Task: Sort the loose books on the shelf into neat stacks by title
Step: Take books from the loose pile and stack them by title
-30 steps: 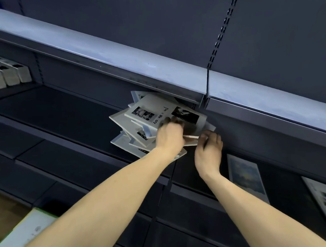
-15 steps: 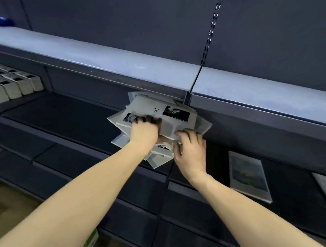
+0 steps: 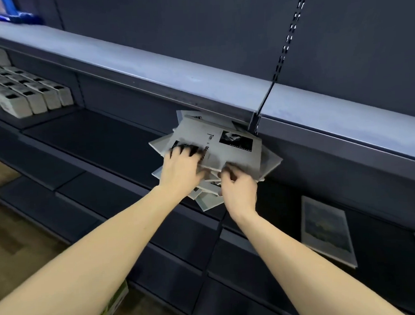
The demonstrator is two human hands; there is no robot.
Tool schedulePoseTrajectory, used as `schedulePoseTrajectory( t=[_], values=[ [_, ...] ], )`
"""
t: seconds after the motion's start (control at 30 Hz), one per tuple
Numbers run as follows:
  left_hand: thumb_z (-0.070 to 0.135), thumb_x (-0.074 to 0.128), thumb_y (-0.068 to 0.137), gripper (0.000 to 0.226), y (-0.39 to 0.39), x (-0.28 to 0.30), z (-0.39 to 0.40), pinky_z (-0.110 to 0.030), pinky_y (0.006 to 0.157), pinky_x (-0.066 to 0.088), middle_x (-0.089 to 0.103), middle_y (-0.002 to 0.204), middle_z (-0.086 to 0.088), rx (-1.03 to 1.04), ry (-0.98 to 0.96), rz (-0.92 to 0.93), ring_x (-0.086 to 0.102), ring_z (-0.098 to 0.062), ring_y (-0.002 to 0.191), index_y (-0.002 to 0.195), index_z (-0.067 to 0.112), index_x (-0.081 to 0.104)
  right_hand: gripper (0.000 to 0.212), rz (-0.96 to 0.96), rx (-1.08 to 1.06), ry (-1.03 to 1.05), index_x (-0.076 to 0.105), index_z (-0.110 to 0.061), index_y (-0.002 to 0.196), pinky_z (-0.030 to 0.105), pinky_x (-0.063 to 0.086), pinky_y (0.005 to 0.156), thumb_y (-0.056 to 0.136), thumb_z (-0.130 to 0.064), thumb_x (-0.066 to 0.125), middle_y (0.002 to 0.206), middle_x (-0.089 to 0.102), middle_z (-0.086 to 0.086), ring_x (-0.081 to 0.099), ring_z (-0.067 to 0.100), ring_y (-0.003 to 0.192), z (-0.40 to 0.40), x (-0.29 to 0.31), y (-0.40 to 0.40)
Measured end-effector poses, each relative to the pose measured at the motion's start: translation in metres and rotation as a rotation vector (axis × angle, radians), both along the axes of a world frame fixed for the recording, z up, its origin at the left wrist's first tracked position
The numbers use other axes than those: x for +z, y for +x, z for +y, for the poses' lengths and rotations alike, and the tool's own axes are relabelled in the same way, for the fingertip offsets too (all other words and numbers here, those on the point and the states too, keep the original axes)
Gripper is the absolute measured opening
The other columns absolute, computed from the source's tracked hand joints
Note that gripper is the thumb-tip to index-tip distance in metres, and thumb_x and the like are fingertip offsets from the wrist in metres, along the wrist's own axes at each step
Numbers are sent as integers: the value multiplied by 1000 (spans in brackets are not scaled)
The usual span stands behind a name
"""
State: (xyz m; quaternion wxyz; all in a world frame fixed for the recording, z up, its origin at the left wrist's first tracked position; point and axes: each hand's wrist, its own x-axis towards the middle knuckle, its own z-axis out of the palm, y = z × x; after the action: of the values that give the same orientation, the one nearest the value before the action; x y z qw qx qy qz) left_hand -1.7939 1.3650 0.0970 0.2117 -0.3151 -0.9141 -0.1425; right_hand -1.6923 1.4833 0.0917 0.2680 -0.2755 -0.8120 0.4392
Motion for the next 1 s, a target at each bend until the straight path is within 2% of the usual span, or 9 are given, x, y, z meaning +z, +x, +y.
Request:
schedulePoseTrajectory(
  t=[0.1,0.23,0.37,0.47,0.57,0.67,0.73,0.9,1.0],
  values=[
    [75,59,69,73,-20,-2,-11,-52,102,31,57,130,-5,-14,-52,11,47,-35,121,127,31,60,30,75,-150,-96,68,-33,123,34,54,87,96,-36,56,105,74,-2,68,22,97,2,0,-6],
    [76,49,67,77,-33,1,-12,-52,104,33,50,135,-9,-77,-32,-63,43,-40,126,130,32,58,44,214,-294,-193,54,-23,138,28,49,85,95,-27,62,115,66,-4,65,20,106,-4,1,-22],
    [50,67,75,59,-27,-2,-9,-45,94,41,57,130,-6,-136,31,-11,51,-36,115,131,31,56,56,279,-320,-305,45,-21,141,-1,41,67,91,-23,70,110,64,-8,62,0,92,-24,4,-44],
    [25,71,74,53,-23,-10,-9,-42,87,43,62,123,-1,-199,81,51,53,-32,107,126,28,59,73,279,-339,-397,37,-15,145,-6,37,59,86,-27,77,117,62,-4,57,1,91,-38,3,-55],
    [11,77,66,58,-31,-17,-11,-41,86,47,65,118,-2,-296,160,81,57,-30,104,121,21,63,85,285,-430,-408,33,-14,144,0,42,62,78,-31,84,111,61,-5,58,9,95,-43,2,-61],
    [3,76,68,63,-32,-23,-13,-38,88,49,67,113,-1,-458,247,58,60,-25,103,126,19,60,87,249,-494,-414,34,-17,142,33,58,81,73,-32,84,108,68,-2,68,16,96,-47,-5,-64],
    [-4,69,72,65,-30,-24,-14,-39,95,48,62,123,-1,-567,252,-8,57,-23,110,132,21,56,77,243,-508,-455,43,-16,135,46,61,80,70,-29,83,105,71,2,71,22,93,-52,-8,-65],
    [6,68,80,57,-30,-23,-24,-43,103,45,42,145,-3,-527,336,-210,34,-24,135,133,21,54,51,270,-499,-506,64,-22,118,45,63,76,70,-19,80,102,75,-2,73,19,92,-49,-4,-55],
    [21,70,83,56,-35,-23,-34,-42,102,46,43,137,-6,-392,432,-308,36,-23,127,136,24,51,31,288,-586,-556,67,-24,110,46,59,88,82,-10,68,101,72,-4,68,18,94,-41,4,-43]
  ],
)
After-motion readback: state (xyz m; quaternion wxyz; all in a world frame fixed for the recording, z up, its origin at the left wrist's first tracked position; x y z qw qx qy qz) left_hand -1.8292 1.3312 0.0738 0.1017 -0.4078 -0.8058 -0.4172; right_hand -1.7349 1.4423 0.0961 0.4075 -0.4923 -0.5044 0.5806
